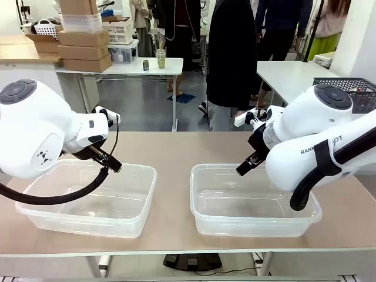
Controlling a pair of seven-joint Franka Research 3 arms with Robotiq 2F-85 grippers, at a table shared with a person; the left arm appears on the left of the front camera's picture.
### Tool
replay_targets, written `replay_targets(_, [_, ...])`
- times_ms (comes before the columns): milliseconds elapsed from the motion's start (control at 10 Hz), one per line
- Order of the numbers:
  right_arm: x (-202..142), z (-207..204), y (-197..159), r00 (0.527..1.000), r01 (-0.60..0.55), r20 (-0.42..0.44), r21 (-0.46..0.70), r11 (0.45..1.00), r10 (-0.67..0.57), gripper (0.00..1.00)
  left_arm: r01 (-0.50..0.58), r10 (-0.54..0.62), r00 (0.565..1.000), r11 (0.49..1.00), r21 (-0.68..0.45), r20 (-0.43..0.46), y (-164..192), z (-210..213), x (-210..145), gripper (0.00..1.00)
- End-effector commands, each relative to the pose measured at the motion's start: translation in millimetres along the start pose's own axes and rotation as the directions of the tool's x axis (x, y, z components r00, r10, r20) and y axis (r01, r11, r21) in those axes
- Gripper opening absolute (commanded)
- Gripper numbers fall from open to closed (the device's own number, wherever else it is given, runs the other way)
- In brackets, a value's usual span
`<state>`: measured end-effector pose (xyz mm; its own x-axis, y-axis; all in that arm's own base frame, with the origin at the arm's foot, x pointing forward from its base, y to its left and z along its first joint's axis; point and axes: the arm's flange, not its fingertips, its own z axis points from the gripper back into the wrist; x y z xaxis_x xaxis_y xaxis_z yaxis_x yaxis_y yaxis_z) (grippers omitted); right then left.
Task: Sort the waste into each basket.
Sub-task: Pick up the Organizing box on the left side of the table and lift it.
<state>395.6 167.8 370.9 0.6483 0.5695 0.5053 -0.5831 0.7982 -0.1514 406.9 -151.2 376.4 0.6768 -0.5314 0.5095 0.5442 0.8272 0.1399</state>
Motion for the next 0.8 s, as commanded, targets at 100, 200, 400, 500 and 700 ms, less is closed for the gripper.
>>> replay_targets(100, [0.1, 0.1, 0.0, 1.000, 0.000, 0.000, 0.000, 1.000, 0.000, 1.00, 0.000, 0.000, 1.000, 1.000, 0.000, 0.000, 0.0, 0.0, 0.0, 1.00])
replay_targets(200, [0.1, 0.1, 0.0, 1.000, 0.000, 0.000, 0.000, 1.000, 0.000, 1.00, 0.000, 0.000, 1.000, 1.000, 0.000, 0.000, 0.0, 0.0, 0.0, 1.00])
replay_targets(400, [0.1, 0.1, 0.0, 1.000, 0.000, 0.000, 0.000, 1.000, 0.000, 1.00, 0.000, 0.000, 1.000, 1.000, 0.000, 0.000, 0.0, 0.0, 0.0, 1.00])
replay_targets(500, [0.1, 0.1, 0.0, 1.000, 0.000, 0.000, 0.000, 1.000, 0.000, 1.00, 0.000, 0.000, 1.000, 1.000, 0.000, 0.000, 0.0, 0.0, 0.0, 1.00])
replay_targets(700, [0.1, 0.1, 0.0, 1.000, 0.000, 0.000, 0.000, 1.000, 0.000, 1.00, 0.000, 0.000, 1.000, 1.000, 0.000, 0.000, 0.0, 0.0, 0.0, 1.00])
